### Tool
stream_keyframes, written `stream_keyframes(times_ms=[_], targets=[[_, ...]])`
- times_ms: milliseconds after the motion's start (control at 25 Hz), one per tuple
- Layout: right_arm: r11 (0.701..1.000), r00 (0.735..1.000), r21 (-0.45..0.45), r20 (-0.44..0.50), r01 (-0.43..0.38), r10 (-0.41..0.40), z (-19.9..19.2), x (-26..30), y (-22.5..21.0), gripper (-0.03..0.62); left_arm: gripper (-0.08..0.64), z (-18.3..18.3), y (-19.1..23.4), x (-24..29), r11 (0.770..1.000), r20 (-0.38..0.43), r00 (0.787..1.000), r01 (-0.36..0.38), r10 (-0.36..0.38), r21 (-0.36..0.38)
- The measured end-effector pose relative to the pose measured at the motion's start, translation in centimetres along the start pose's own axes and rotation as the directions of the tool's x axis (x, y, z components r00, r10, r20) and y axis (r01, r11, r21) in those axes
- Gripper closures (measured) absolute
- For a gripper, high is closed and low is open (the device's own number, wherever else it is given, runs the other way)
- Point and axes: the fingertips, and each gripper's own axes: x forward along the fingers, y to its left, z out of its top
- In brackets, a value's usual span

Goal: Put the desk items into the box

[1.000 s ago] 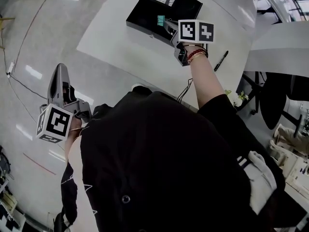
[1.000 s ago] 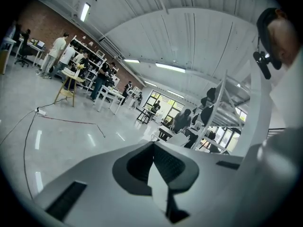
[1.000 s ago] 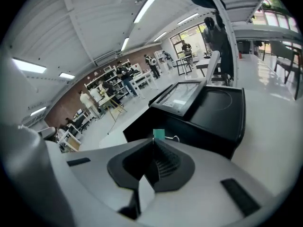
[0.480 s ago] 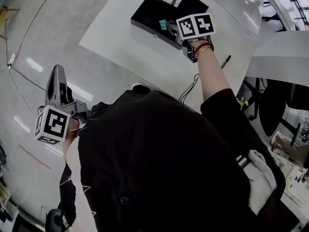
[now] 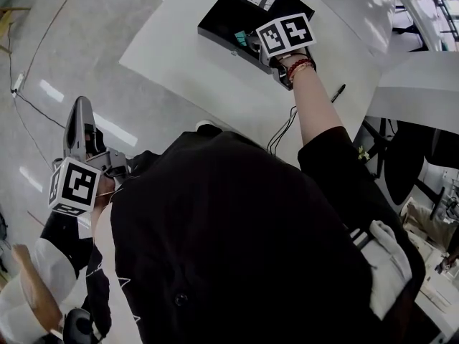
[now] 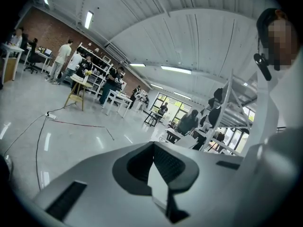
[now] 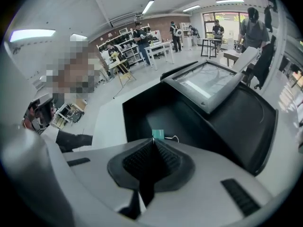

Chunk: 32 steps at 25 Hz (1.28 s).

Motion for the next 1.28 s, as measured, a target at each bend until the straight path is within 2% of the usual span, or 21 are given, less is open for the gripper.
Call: stream_keyframes(times_ms=[560, 880, 1280], targets=[[1.000, 1.000, 0.013, -0.006, -0.004, 0.004, 0.8, 0.7, -0.6, 0.574, 0.549, -0.1, 0.8, -0.4, 1.000, 0.010, 1.000, -0.025, 0.025, -0.013], [0.999, 1.000, 0.027, 0.001, -0.026, 0.026, 1.0, 0.9, -1.0, 0.565, 0.549, 0.0, 0.6, -0.4, 1.000, 0.010, 1.000, -0.026, 0.026, -0.007], [1.000, 1.000, 0.016, -0.007, -0.010, 0.011, 1.0, 1.0, -0.9, 0.555, 0.549, -0.2, 0.3, -0.2, 1.000, 0.000, 1.000, -0.014, 0.014, -0.003]])
